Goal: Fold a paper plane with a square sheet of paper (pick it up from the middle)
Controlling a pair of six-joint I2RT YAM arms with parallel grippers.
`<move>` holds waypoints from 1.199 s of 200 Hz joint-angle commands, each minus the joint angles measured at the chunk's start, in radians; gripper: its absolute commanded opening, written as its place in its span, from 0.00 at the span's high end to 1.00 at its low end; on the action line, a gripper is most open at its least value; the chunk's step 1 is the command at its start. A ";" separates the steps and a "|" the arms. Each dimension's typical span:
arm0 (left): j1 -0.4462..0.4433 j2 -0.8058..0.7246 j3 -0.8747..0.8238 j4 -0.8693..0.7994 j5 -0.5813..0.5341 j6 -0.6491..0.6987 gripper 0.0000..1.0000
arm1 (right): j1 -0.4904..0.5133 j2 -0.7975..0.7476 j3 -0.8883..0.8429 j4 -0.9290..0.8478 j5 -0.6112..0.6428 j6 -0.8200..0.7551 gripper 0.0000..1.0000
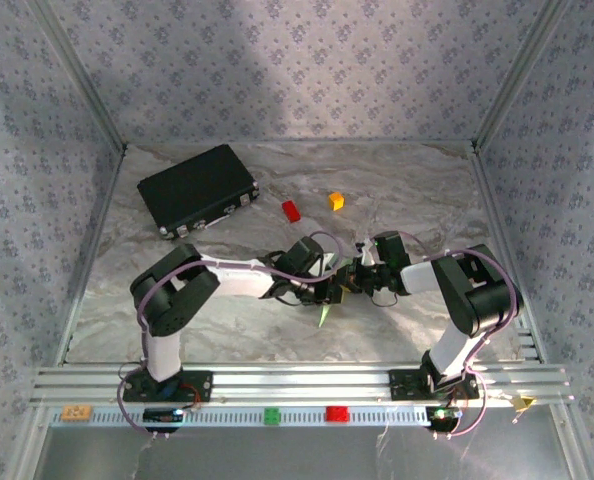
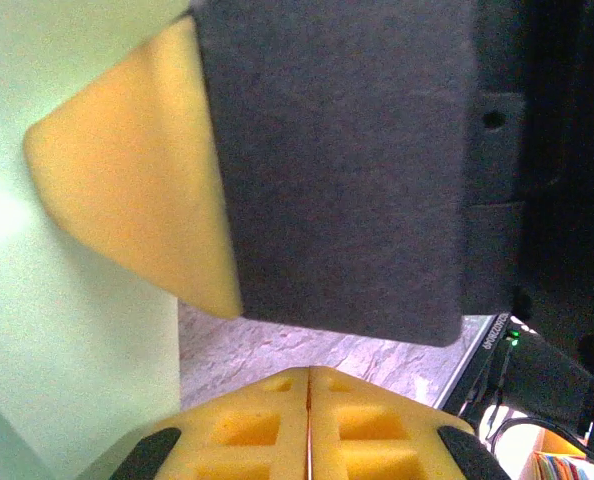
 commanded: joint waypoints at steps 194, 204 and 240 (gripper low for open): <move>-0.056 -0.051 -0.147 -0.107 -0.039 0.033 0.95 | 0.002 0.045 -0.009 -0.125 0.156 -0.036 0.95; -0.064 -0.064 -0.155 -0.133 -0.052 0.043 0.95 | 0.003 0.044 -0.009 -0.130 0.156 -0.037 0.95; -0.098 -0.105 -0.201 -0.162 -0.065 0.051 0.95 | 0.001 0.040 -0.009 -0.133 0.160 -0.038 0.95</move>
